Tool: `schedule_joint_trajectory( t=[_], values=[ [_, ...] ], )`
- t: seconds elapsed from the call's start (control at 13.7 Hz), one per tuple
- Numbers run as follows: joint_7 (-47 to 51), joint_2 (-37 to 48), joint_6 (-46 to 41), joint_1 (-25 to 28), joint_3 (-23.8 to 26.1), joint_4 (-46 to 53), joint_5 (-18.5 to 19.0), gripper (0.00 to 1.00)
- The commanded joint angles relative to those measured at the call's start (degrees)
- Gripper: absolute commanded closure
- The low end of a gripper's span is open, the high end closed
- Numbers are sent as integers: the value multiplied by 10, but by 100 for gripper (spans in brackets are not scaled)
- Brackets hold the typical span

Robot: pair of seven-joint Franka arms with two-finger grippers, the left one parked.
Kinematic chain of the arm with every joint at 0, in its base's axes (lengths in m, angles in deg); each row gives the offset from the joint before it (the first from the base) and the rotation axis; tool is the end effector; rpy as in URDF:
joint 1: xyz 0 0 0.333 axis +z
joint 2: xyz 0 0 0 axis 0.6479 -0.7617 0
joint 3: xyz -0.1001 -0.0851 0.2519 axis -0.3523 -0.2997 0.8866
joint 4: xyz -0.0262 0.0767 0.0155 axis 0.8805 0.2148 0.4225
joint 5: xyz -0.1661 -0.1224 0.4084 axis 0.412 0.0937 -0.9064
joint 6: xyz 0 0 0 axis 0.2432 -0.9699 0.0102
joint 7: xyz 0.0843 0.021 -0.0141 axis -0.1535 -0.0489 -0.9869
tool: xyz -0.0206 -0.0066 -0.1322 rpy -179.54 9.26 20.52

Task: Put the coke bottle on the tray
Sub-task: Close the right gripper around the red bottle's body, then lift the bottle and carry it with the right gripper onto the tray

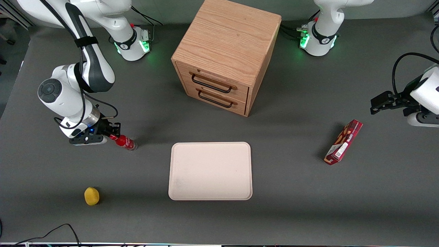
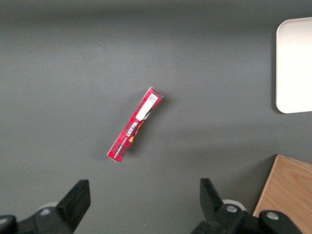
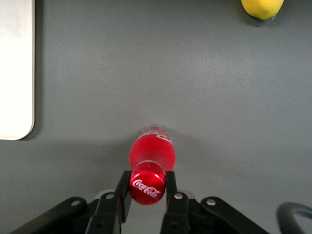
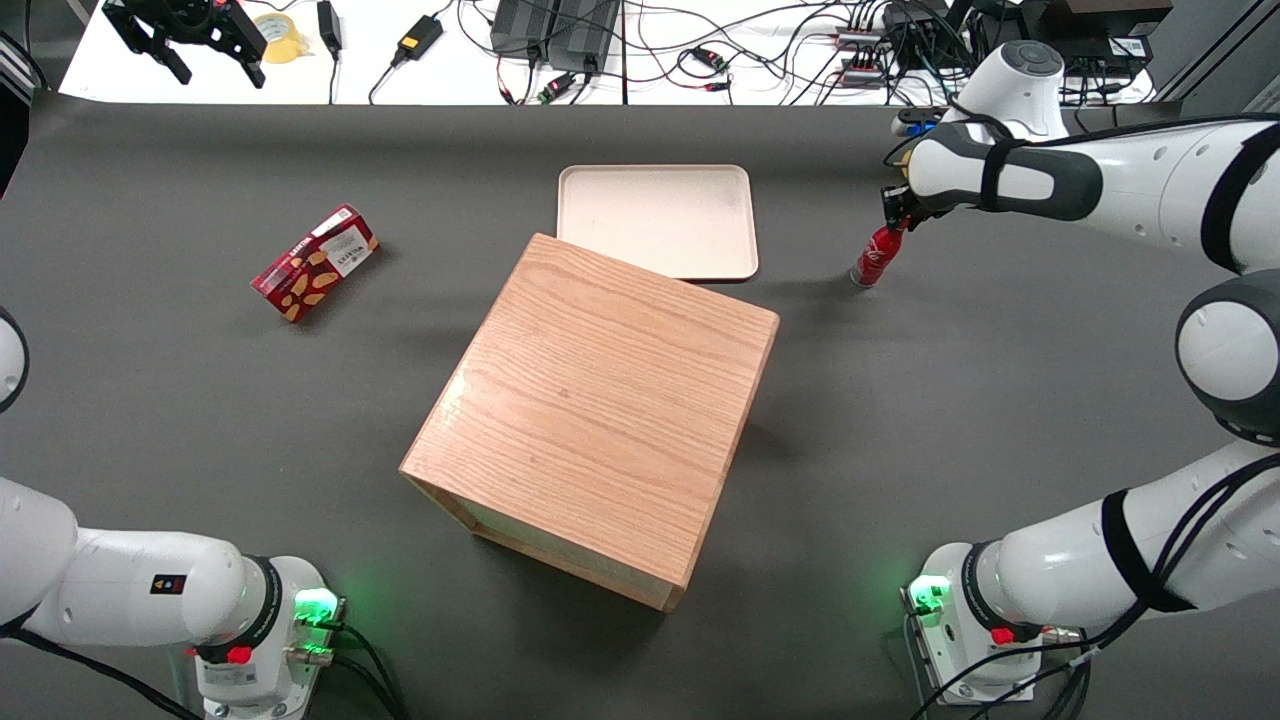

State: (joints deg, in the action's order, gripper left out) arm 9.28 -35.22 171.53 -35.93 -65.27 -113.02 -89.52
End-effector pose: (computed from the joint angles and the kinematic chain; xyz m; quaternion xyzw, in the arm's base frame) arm 0.6001 0.0545 0.2296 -0.9991 -0.0197 -0.0368 0.0040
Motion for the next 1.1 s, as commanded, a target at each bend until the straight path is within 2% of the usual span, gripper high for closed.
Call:
schedule_joint_trajectory(
  t=[0.0,0.15,0.29,0.44,0.59,0.8,1.02],
  values=[
    [-19,27,-38,-11,5,7,7,100],
    [-14,42,-157,-10,5,88,7,100],
    [-10,34,-303,-9,5,227,3,100],
    [-5,-2,-455,-7,5,395,3,100],
    [-5,-49,-566,-5,5,524,5,100],
    [40,-104,-592,12,7,592,6,100],
    [163,-226,-581,96,-4,717,8,100]
  ],
)
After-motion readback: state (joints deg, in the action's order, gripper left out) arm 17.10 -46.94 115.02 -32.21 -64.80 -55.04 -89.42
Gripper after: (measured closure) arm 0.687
